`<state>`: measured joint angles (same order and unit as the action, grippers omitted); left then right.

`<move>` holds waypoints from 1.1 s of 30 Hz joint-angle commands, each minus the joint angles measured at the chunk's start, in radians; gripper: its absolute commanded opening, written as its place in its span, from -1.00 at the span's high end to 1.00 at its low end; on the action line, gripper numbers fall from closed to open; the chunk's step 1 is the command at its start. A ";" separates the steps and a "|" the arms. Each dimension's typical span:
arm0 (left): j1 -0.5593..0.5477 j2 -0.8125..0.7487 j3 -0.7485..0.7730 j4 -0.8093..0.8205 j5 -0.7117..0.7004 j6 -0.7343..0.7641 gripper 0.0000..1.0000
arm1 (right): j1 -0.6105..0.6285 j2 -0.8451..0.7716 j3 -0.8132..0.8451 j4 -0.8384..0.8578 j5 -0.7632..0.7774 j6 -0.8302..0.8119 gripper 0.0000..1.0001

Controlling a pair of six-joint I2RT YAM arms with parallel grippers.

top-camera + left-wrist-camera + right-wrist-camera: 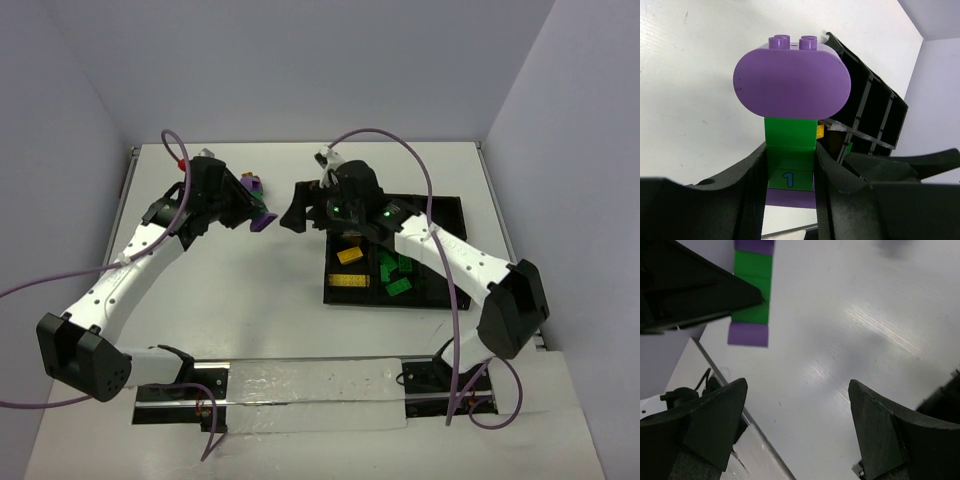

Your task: Sort the legos into containers by color

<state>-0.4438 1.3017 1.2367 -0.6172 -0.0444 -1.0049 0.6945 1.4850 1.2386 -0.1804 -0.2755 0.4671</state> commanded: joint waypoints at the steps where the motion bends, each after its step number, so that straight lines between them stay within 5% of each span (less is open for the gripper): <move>1: -0.009 0.010 0.065 0.030 -0.006 -0.005 1.00 | 0.022 0.056 0.091 0.075 -0.063 0.002 -0.79; 16: -0.010 0.016 0.064 0.030 -0.006 0.003 1.00 | 0.040 0.154 0.144 0.176 -0.143 0.065 -0.55; 28: -0.019 0.015 0.053 0.043 0.006 0.006 1.00 | 0.046 0.201 0.136 0.268 -0.158 0.137 0.00; 31: -0.021 0.012 0.050 0.042 0.005 0.005 1.00 | 0.046 0.201 0.114 0.289 -0.155 0.159 0.28; 33: -0.021 0.010 0.050 0.040 0.000 0.008 1.00 | 0.045 0.185 0.094 0.299 -0.150 0.165 0.73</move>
<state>-0.4549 1.3206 1.2583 -0.6169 -0.0525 -1.0051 0.7313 1.6881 1.3472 0.0150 -0.4069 0.6050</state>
